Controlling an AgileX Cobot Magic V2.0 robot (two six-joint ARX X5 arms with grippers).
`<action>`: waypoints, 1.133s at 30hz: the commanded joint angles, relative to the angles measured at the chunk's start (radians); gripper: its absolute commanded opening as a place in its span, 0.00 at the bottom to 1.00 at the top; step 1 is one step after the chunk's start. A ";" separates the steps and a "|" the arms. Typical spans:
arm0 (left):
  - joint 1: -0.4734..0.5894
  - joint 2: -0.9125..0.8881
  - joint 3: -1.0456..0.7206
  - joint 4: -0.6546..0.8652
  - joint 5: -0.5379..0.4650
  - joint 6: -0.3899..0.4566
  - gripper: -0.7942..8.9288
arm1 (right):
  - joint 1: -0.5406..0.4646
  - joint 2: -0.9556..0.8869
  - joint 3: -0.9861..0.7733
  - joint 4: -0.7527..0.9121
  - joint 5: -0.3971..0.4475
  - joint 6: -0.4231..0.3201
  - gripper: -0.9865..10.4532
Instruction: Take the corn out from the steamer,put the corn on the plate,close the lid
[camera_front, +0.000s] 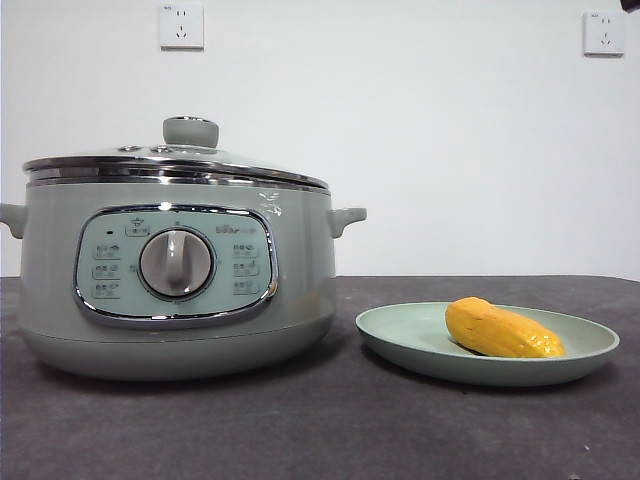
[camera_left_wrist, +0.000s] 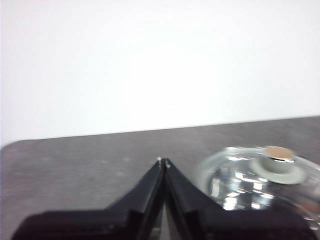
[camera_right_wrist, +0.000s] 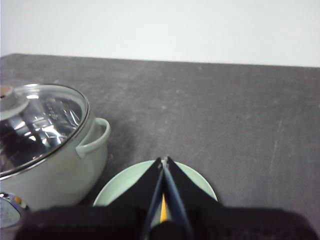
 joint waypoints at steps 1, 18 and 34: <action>0.063 -0.017 -0.098 0.049 0.002 0.037 0.08 | 0.000 -0.001 -0.003 -0.006 0.003 0.012 0.09; 0.143 -0.068 -0.549 0.261 0.151 0.008 0.08 | 0.000 -0.001 -0.003 -0.086 0.003 0.012 0.09; 0.142 -0.086 -0.566 0.262 0.153 0.009 0.08 | 0.000 -0.001 -0.003 -0.095 0.003 0.012 0.09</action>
